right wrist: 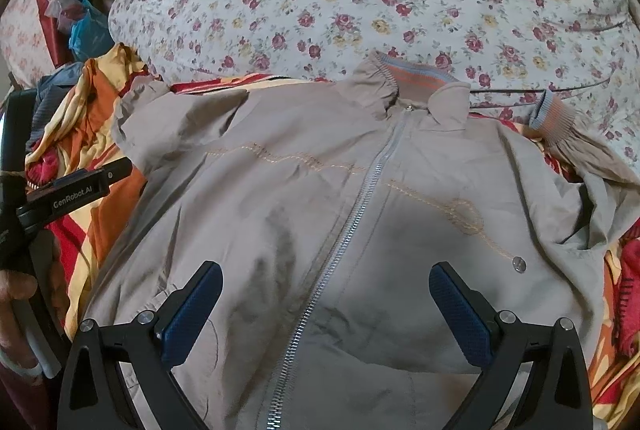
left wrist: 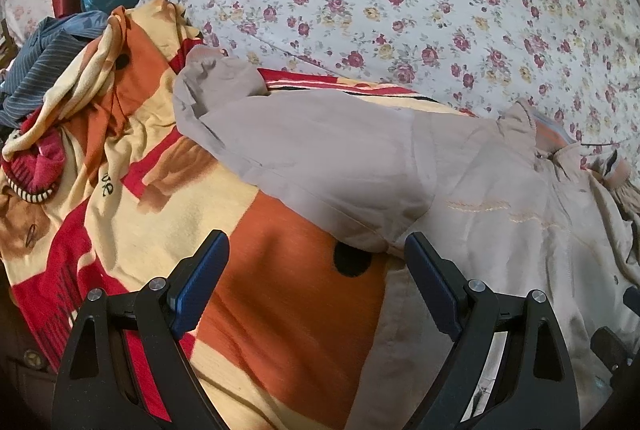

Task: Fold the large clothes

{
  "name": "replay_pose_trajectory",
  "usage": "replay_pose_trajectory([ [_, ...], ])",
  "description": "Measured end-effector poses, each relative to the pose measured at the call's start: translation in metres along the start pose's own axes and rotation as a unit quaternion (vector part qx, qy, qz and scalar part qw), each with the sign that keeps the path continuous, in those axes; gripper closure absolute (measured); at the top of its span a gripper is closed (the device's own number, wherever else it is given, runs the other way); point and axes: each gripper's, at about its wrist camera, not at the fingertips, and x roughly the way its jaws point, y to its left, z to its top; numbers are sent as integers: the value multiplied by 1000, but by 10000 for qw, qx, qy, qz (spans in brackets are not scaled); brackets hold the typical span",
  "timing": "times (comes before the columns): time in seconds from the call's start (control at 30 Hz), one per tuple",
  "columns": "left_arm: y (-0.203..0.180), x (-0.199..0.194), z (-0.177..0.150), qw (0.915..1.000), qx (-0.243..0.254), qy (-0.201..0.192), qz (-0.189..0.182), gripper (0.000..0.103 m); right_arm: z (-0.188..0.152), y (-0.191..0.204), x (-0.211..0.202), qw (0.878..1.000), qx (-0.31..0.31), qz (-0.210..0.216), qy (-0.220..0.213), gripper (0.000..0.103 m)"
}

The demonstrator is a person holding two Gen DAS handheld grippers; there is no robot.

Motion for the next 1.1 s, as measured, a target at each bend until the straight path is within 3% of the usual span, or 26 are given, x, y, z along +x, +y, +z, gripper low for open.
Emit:
replay_pose_trajectory([
  [0.3,27,19,18,9996,-235,145,76,14,0,1,3,10000,-14,36,45,1],
  [0.6,98,61,77,9956,-768,19,542,14,-1,0,8,9999,44,105,114,1],
  [0.8,151,107,117,9867,-1511,2,602,14,2,-2,6,9999,26,122,12,1],
  [0.93,169,140,135,9816,-1854,55,455,14,7,-7,6,9998,91,179,48,1],
  [1.03,170,162,142,9814,-1865,166,413,23,11,-12,6,9997,118,199,48,1],
  [1.07,170,168,143,9821,-1835,224,348,35,13,-14,5,9997,132,207,29,1],
  [1.1,169,175,144,9826,-1811,311,273,54,14,-15,5,9997,138,202,19,1],
])
